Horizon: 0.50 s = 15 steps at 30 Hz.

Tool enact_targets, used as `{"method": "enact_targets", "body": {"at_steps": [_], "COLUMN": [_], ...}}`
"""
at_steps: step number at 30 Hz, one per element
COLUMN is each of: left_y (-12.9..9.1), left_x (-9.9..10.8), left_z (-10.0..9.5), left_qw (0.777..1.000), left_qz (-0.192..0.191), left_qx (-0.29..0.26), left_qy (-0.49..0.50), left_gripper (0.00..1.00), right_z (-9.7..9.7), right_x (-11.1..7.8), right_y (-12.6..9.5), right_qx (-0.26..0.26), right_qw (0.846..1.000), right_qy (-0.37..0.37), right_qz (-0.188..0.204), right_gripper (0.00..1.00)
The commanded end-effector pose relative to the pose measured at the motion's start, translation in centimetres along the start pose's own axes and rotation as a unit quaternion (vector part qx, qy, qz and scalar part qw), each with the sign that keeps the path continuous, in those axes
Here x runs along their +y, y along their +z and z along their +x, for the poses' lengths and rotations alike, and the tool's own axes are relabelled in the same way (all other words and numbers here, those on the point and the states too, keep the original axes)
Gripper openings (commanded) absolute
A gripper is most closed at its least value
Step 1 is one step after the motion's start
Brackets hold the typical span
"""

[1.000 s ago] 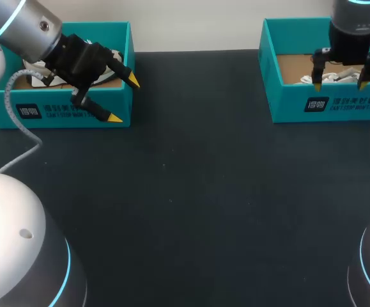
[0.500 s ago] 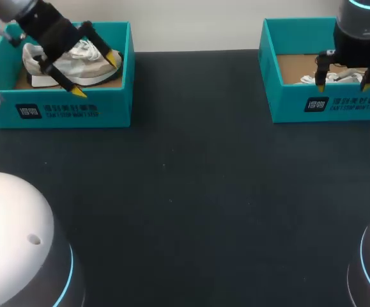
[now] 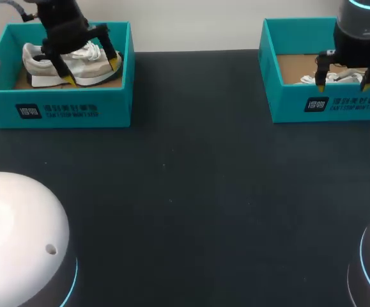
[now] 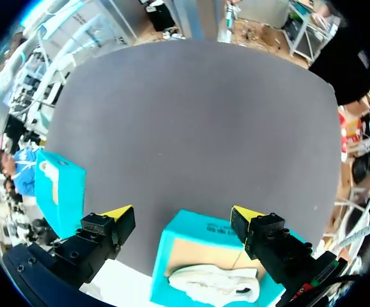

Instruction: Take the shoe out of the shoebox, open the shoe tongue, remove and reinsert the insole, then place the shoe into the shoebox

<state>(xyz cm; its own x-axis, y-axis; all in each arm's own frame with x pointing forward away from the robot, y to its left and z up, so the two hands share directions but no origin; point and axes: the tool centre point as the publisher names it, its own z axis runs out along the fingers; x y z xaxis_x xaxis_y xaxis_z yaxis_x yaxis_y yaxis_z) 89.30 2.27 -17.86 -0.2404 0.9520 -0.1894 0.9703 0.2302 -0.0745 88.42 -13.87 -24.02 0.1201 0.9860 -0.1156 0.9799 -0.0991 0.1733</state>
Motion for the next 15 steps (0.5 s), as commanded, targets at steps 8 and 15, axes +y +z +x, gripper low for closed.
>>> {"method": "enact_targets", "body": {"at_steps": [8,15], "left_y": [0.1,0.1], "left_x": [2.0,7.0], "left_z": [1.6,4.9], "left_qw": [0.990,0.989], "left_qz": [-0.091,-0.092], "left_qx": [0.084,0.112], "left_qy": [0.067,0.033], "left_gripper": [1.00,1.00], "right_z": [0.0,0.0], "right_x": [0.0,0.0], "right_y": [0.0,0.0], "right_qx": [0.001,0.001], "right_qw": [1.000,1.000], "right_qy": [0.000,0.000], "right_qz": [0.000,0.000], "right_gripper": [1.00,1.00]}}
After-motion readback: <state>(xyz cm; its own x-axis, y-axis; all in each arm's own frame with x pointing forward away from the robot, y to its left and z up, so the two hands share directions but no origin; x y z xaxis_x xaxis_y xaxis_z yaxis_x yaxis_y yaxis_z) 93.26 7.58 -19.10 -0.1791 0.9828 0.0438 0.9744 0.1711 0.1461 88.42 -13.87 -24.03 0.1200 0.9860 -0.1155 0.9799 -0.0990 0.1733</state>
